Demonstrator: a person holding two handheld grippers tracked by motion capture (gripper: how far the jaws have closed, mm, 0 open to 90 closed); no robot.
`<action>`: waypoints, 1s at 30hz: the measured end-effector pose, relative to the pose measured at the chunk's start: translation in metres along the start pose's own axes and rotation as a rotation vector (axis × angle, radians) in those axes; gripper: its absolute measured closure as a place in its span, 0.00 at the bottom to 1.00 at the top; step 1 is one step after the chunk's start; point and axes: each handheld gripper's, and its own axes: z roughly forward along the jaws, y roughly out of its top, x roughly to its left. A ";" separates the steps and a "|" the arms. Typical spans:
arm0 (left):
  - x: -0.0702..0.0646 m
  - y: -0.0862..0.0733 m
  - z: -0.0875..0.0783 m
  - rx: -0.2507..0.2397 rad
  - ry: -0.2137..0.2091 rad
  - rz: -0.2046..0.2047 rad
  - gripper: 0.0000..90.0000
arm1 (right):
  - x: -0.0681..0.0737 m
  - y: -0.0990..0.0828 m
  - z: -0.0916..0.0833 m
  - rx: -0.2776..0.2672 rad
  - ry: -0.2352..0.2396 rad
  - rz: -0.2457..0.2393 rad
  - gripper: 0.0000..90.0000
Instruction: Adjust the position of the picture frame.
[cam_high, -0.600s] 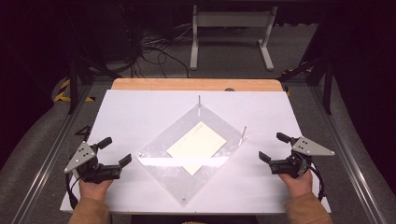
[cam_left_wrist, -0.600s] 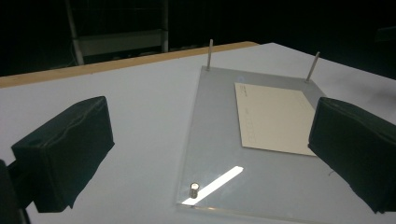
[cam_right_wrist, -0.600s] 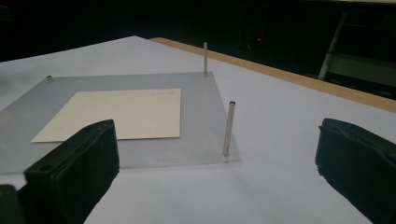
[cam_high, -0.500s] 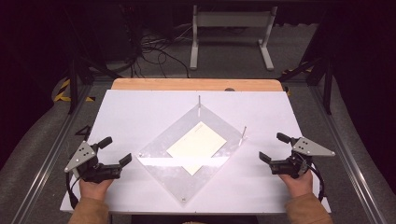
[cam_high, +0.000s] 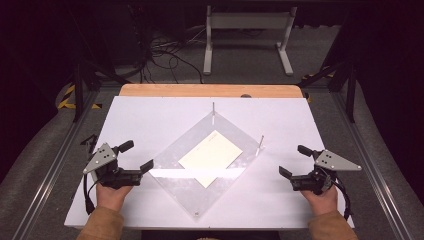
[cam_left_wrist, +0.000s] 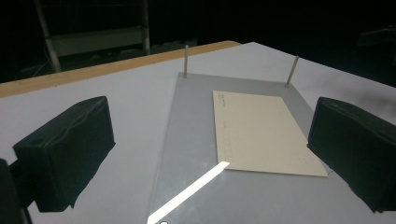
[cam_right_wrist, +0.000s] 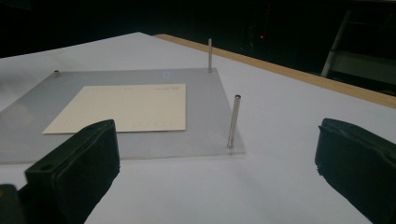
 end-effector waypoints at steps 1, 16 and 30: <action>0.001 0.000 0.002 0.006 -0.015 -0.008 0.01 | 0.000 0.000 0.000 0.001 0.003 0.000 0.00; 0.026 0.001 0.031 0.223 0.051 -0.106 0.30 | 0.007 -0.003 0.000 0.046 0.041 -0.007 0.05; 0.037 -0.008 0.049 0.443 0.087 -0.119 0.99 | 0.008 -0.004 -0.004 0.067 0.043 0.004 0.09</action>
